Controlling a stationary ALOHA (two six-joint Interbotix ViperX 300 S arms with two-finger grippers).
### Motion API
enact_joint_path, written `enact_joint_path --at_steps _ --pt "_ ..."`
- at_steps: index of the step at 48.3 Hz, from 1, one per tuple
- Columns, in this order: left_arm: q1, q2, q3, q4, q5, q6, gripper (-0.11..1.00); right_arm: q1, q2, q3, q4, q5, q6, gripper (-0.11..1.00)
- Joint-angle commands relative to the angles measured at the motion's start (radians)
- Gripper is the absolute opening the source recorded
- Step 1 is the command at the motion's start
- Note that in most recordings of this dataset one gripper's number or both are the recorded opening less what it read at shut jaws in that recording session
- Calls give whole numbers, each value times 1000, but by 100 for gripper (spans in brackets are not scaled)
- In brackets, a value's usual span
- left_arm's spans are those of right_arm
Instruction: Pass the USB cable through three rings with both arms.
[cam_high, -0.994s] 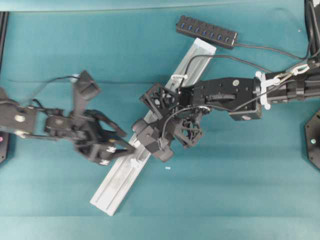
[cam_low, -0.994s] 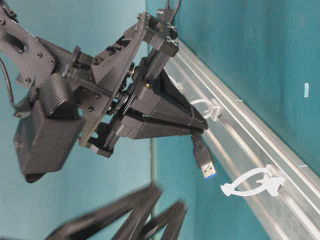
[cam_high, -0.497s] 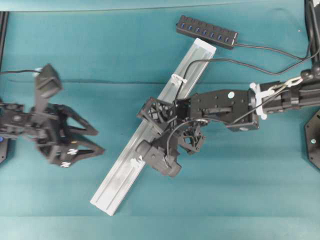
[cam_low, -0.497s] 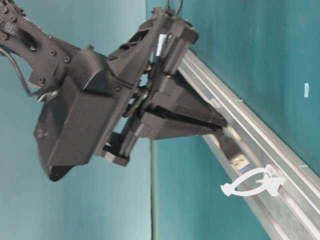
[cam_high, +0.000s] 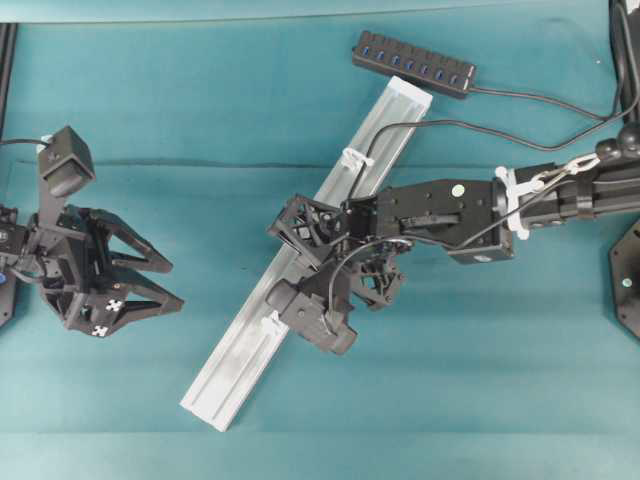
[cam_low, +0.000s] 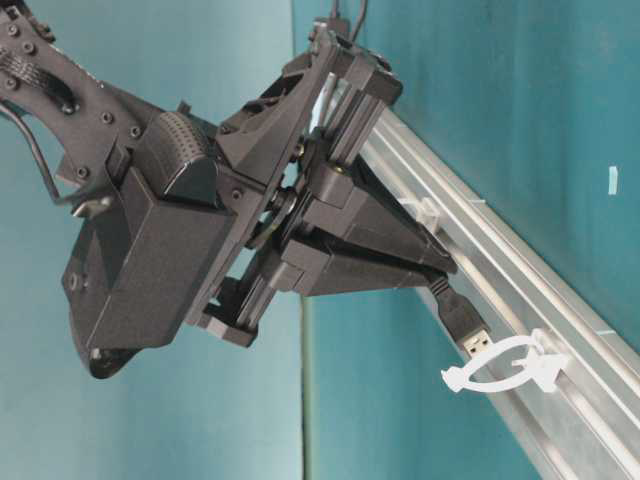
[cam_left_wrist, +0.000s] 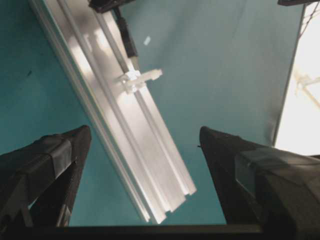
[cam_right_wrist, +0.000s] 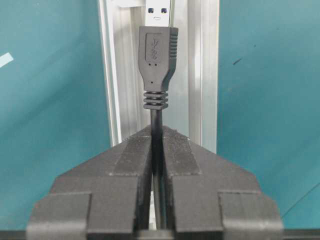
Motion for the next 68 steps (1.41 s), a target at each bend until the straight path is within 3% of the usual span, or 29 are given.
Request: enact_joint_path --at_steps 1,41,52,68 --pt "-3 -3 -9 3 -3 3 94 3 5 -9 6 -5 -9 5" --pt "-3 0 -8 3 -5 -3 94 80 46 -69 51 -25 -8 5" --pt "-3 2 -3 3 -5 -6 94 91 60 -97 94 -26 -8 5" --pt "-6 2 -3 3 -17 -6 94 91 66 -110 95 -20 -6 5"
